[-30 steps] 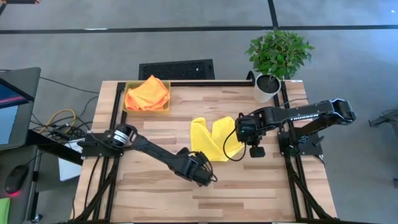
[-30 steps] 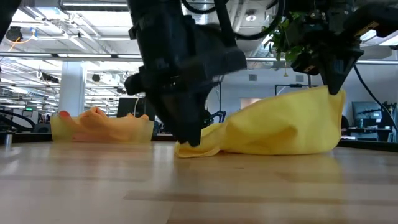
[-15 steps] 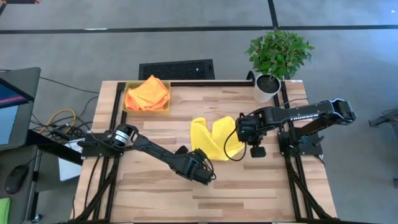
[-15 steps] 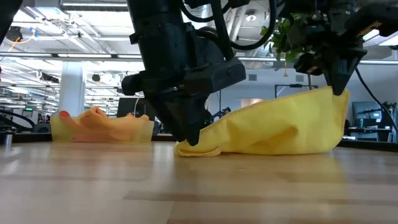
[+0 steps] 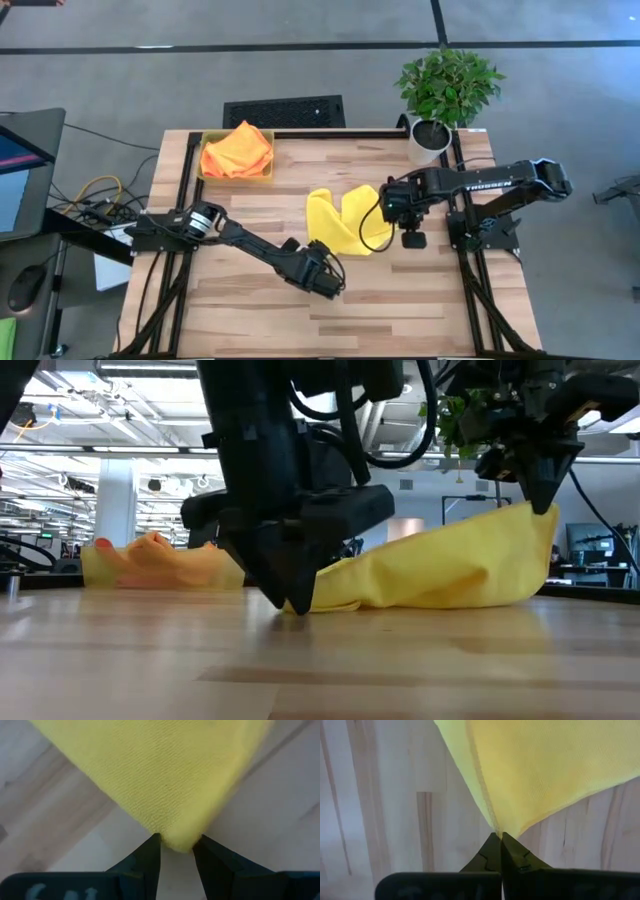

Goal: Fold microfiber towels
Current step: Fold the yellow microfiber cloth

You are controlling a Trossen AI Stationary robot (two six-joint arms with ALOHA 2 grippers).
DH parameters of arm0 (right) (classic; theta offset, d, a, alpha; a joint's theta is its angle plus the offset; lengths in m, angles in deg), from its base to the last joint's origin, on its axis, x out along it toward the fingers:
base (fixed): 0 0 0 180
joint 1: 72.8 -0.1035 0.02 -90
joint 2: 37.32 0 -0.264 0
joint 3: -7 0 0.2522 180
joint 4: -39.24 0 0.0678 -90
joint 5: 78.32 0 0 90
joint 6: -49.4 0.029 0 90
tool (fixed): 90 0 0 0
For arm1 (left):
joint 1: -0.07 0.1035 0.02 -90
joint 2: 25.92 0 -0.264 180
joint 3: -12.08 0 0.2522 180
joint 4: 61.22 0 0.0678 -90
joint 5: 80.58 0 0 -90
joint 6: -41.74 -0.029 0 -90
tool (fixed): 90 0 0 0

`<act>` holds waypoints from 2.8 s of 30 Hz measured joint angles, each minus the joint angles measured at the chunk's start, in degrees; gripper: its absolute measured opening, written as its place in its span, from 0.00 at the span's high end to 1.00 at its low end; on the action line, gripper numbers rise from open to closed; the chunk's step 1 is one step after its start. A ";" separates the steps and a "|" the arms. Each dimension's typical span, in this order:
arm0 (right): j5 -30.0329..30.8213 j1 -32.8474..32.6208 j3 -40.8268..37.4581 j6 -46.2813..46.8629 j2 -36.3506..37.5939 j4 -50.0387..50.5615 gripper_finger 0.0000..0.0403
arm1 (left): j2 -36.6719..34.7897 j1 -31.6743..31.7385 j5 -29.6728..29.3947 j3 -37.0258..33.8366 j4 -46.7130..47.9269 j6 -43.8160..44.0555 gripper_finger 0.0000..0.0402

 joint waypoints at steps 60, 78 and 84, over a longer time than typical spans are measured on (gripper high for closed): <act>44.34 3.00 15.40 -0.44 0.00 -1.47 0.98 | -21.08 17.02 -5.69 1.20 26.23 -28.79 1.00; 65.91 0.78 16.69 -1.54 8.58 -8.83 0.98 | -31.48 20.93 -19.39 1.30 14.86 -39.14 1.00; 66.91 4.06 16.69 -10.01 10.09 -18.96 0.98 | -31.24 24.63 -22.82 5.20 10.86 -48.33 1.00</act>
